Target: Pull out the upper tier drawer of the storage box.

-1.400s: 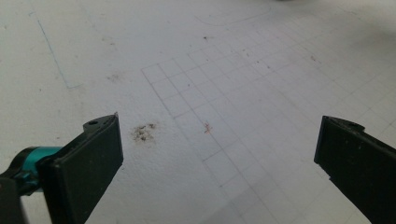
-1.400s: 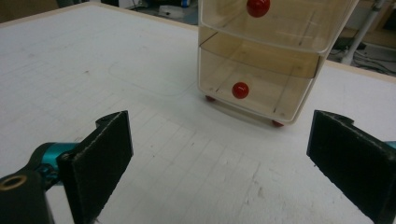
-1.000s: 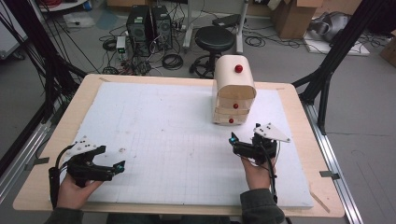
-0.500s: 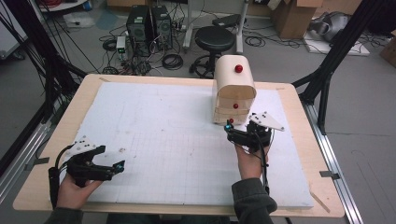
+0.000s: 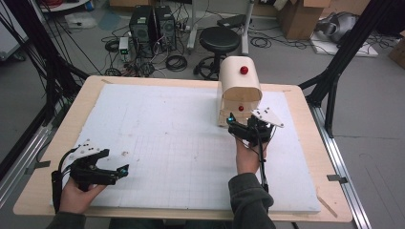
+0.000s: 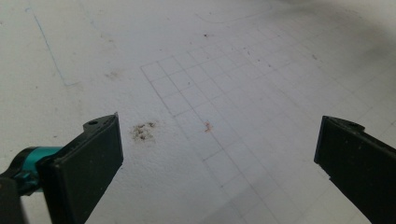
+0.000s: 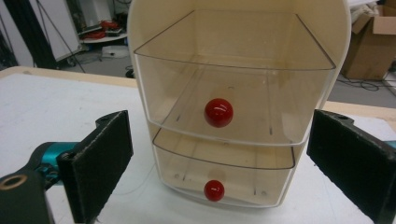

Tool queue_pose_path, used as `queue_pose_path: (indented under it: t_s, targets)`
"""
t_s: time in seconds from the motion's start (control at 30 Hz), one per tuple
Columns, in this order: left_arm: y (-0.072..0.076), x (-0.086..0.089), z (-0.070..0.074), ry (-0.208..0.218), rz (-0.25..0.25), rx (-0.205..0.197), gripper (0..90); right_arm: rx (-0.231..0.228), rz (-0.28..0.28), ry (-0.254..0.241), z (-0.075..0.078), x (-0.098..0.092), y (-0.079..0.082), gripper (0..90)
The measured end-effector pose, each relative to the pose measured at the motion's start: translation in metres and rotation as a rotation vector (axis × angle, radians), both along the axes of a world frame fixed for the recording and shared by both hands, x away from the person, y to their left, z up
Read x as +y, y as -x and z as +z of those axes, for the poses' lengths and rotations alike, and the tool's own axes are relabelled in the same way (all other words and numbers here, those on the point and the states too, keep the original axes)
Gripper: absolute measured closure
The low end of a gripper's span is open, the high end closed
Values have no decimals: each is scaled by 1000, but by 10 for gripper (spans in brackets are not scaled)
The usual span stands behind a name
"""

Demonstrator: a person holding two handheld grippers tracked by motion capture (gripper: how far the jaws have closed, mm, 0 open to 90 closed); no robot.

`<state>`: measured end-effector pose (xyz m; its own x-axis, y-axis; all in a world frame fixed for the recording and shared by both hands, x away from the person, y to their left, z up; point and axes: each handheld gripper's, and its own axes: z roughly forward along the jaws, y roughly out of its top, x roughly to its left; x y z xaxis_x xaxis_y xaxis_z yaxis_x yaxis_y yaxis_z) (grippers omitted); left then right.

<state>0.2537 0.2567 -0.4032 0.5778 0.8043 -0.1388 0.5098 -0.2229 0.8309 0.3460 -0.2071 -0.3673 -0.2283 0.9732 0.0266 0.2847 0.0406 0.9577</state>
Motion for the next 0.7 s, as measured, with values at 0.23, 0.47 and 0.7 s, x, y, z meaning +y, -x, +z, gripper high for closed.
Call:
queue_pose_path:
  t_s: [0.23, 0.47, 0.7]
  targets:
    - [-1, 1, -1, 3, 5, 2, 17, -20, -25, 60, -5, 6, -6, 69]
    - [-1, 0, -1, 3, 4, 0, 17, -29, -50, 66, -7, 8, -7, 150]
    - [-1, 0, -1, 3, 1, 4, 17, -46, -76, 75, -6, 10, -6, 280]
